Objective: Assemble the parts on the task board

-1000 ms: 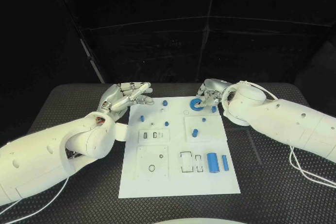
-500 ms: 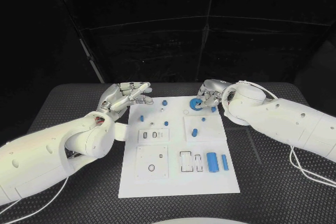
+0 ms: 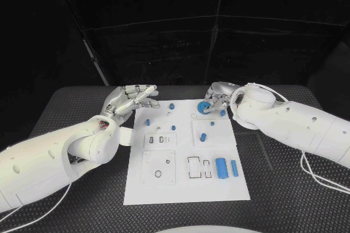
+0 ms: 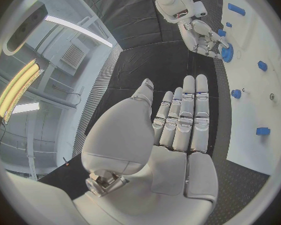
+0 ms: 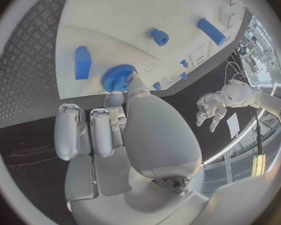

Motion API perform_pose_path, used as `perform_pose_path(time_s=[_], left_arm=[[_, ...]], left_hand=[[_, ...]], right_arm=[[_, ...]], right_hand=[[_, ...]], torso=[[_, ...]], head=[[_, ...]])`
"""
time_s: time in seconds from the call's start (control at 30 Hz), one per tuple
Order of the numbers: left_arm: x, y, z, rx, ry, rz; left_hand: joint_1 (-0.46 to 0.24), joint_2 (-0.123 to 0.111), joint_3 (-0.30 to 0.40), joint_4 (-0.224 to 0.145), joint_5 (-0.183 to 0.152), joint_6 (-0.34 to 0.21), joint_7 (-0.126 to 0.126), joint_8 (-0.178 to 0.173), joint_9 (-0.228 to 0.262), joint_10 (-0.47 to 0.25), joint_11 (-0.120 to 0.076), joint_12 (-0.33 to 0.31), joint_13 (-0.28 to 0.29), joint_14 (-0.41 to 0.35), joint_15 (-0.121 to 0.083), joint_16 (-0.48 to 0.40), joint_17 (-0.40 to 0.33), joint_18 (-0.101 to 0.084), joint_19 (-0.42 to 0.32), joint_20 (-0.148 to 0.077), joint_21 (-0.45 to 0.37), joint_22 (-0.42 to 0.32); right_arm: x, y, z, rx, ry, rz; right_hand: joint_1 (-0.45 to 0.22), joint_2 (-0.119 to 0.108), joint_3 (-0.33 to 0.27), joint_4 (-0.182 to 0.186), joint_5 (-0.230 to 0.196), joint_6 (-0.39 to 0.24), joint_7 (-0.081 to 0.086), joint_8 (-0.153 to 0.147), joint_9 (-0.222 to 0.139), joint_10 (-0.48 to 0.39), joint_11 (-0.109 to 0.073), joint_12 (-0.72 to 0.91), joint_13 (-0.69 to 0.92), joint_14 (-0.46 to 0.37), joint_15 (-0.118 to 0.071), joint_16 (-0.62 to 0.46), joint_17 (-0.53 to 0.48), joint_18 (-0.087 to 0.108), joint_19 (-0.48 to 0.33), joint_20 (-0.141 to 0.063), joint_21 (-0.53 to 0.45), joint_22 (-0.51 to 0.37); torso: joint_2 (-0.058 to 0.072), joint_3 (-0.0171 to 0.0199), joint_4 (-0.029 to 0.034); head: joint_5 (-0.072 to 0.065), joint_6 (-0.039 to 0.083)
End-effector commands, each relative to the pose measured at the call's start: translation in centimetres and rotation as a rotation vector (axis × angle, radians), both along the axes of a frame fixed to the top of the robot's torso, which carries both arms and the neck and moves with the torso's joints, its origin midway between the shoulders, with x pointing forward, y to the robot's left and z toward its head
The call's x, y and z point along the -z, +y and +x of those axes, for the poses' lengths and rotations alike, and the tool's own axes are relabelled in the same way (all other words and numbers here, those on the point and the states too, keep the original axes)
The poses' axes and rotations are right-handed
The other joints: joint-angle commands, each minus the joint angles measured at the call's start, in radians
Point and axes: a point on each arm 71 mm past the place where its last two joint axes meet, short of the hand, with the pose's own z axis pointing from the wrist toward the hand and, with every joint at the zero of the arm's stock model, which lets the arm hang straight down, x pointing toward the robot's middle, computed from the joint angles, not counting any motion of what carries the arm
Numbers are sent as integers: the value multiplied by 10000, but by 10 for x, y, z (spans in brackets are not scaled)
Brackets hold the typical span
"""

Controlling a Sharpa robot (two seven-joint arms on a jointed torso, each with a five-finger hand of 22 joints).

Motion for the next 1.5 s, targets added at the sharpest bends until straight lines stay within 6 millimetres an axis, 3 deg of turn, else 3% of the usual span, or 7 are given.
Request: perform_pose_path(time_s=[0.03,0.27,0.37,0.53,0.8,1.17,1.5], left_arm=[[-2,-1,0,144,-78,-41],[-2,-1,-1,143,-82,-42],[-2,-1,-1,143,-85,-43],[-2,-1,-1,121,-94,-38],[-3,-1,-2,127,-102,-40],[-3,-2,-2,150,-113,-56],[-3,-3,-1,162,-107,-64]], left_hand=[[25,50,17,-49,-50,29,6,-67,-12,0,37,-52,-16,24,30,-64,8,122,43,9,51,12],[25,50,17,-49,-50,29,6,-67,-12,0,37,-52,-16,24,30,-64,8,122,43,9,51,12],[25,50,17,-49,-50,29,6,-67,-12,0,37,-52,-16,24,30,-64,8,122,43,9,51,12],[31,59,19,-55,-49,27,5,-75,-12,-1,38,-60,-16,26,30,-68,17,122,42,9,53,12],[31,59,19,-55,-49,27,5,-75,-12,-1,38,-60,-16,26,30,-68,17,122,42,9,53,12],[31,59,19,-55,-49,27,5,-75,-12,-1,38,-60,-16,26,30,-68,17,122,42,9,53,12],[31,59,19,-55,-49,27,5,-75,-12,-1,38,-60,-16,26,30,-68,17,122,42,9,53,12]], right_arm=[[-2,3,0,-68,-368,-166],[-9,9,-2,-112,-1209,159],[-14,12,-5,-147,-1631,437],[-21,19,-12,-359,-2071,800],[-29,54,-28,-1183,-2050,1091],[0,103,-38,-2076,-1525,355],[11,123,-37,-2262,-1439,123]], right_hand=[[195,137,199,-76,-142,211,-31,91,34,137,-73,192,199,528,-75,51,37,-126,113,-28,77,414],[415,423,686,-262,-329,842,-214,320,96,618,-232,913,966,541,-198,86,113,-188,315,-126,202,712],[385,441,810,-284,-205,952,-255,340,98,803,-267,1215,1289,549,-232,101,147,-208,377,-165,240,801],[261,438,903,-266,-354,1004,-274,323,86,939,-281,1453,1546,554,-251,114,177,-222,421,-192,268,867],[143,399,965,-248,-414,956,-254,254,55,891,-269,1403,1509,552,-248,111,173,-228,434,-200,277,891],[94,373,1006,-248,-429,915,-238,207,35,837,-256,1341,1459,549,-239,106,165,-228,431,-197,276,890],[49,378,1065,-247,-421,881,-220,164,18,800,-241,1313,1450,539,-228,87,128,-224,413,-190,266,869]], torso=[[5,6,0],[-2,7,1],[-3,7,3],[-7,3,8],[0,-3,14],[17,-4,34],[17,2,13]], head=[[-3,1],[-1,20],[-8,30],[-12,46],[7,87],[70,65],[136,44]])
